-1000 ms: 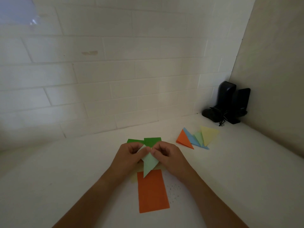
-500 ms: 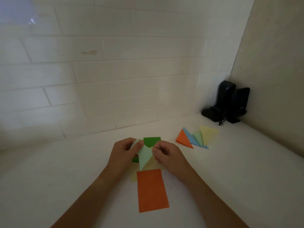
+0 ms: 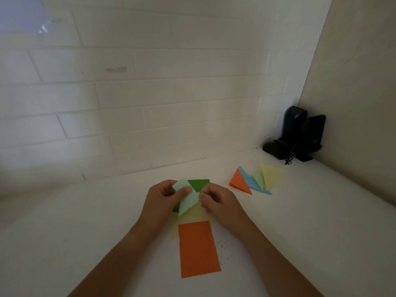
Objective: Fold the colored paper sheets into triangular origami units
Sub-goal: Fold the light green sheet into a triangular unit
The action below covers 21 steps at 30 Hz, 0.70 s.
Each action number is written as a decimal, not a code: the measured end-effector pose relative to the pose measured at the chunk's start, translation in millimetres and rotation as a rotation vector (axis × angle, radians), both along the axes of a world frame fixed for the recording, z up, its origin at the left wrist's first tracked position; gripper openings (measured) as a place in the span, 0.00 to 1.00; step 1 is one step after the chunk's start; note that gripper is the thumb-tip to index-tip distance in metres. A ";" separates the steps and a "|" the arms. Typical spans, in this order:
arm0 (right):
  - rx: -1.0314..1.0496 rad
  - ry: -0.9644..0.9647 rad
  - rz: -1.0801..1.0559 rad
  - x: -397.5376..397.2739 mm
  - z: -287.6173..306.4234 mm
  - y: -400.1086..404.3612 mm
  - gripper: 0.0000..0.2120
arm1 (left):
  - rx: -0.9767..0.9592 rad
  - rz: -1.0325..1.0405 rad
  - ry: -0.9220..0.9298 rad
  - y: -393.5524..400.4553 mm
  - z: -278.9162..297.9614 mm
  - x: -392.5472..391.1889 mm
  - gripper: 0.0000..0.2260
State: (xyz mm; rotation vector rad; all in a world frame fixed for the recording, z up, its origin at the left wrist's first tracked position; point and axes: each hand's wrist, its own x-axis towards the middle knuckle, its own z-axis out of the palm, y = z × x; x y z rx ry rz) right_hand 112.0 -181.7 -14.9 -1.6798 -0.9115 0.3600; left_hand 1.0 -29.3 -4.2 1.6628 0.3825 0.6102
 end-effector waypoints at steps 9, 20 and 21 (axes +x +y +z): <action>0.055 0.011 0.007 2.1 -1.7 0.6 0.06 | 0.071 -0.133 0.032 0.3 -4.6 1.4 0.11; 0.151 0.078 -0.101 8.4 -6.4 0.8 0.05 | 0.044 -0.105 0.073 0.1 -5.0 4.1 0.17; 0.152 0.098 -0.103 9.0 -6.9 1.0 0.05 | 0.020 -0.079 0.068 -0.1 -4.3 4.2 0.16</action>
